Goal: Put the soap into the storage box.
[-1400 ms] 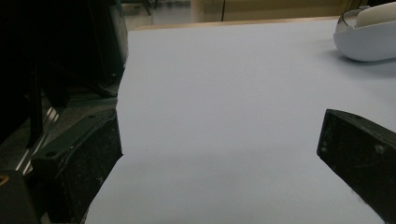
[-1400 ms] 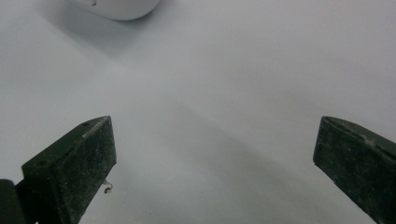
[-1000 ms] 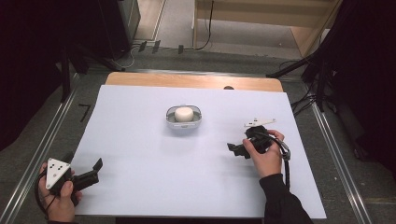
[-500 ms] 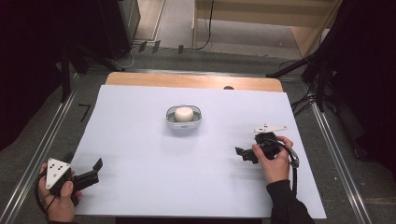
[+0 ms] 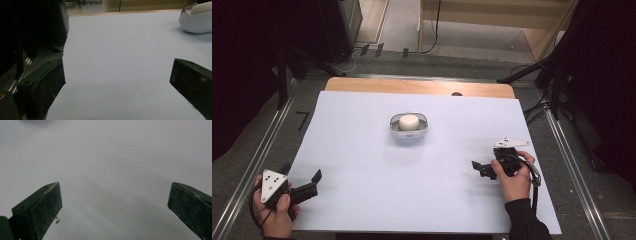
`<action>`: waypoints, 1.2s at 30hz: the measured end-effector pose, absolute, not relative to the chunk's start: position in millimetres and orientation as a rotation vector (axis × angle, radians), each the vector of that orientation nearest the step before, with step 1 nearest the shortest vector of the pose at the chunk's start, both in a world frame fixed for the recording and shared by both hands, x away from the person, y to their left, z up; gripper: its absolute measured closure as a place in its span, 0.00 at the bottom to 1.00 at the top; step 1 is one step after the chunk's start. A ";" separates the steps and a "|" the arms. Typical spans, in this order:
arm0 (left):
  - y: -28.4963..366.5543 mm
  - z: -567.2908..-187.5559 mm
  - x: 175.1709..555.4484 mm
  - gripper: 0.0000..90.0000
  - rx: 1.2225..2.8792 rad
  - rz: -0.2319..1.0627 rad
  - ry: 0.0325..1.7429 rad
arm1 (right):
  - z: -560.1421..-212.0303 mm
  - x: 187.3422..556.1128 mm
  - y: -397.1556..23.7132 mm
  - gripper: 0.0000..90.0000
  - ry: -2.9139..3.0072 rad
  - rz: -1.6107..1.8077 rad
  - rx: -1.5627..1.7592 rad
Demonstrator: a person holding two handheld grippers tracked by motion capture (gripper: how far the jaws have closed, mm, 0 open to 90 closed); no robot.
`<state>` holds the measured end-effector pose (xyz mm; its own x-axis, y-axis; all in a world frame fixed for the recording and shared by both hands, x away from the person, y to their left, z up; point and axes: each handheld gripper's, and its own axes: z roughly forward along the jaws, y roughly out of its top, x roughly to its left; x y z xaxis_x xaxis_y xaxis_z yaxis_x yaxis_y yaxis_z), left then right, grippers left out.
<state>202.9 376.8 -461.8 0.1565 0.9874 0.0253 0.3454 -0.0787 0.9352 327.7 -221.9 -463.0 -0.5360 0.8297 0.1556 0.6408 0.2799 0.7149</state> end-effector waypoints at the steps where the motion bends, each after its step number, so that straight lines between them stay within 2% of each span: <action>1: 376.8 -461.9 202.9 0.00 1.574 0.943 1.321 | -463.7 327.2 -223.2 0.00 2.300 1.105 1.352; 36: 377.1 -461.9 202.9 0.00 1.570 0.940 1.322 | -482.0 290.9 -289.2 0.00 2.198 1.098 1.410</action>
<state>202.9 377.1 -461.9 0.1558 0.9876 0.0202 0.3433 -0.0734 0.9363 290.9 -289.2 -482.0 -0.4690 0.8719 0.1406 0.6363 0.2232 0.7385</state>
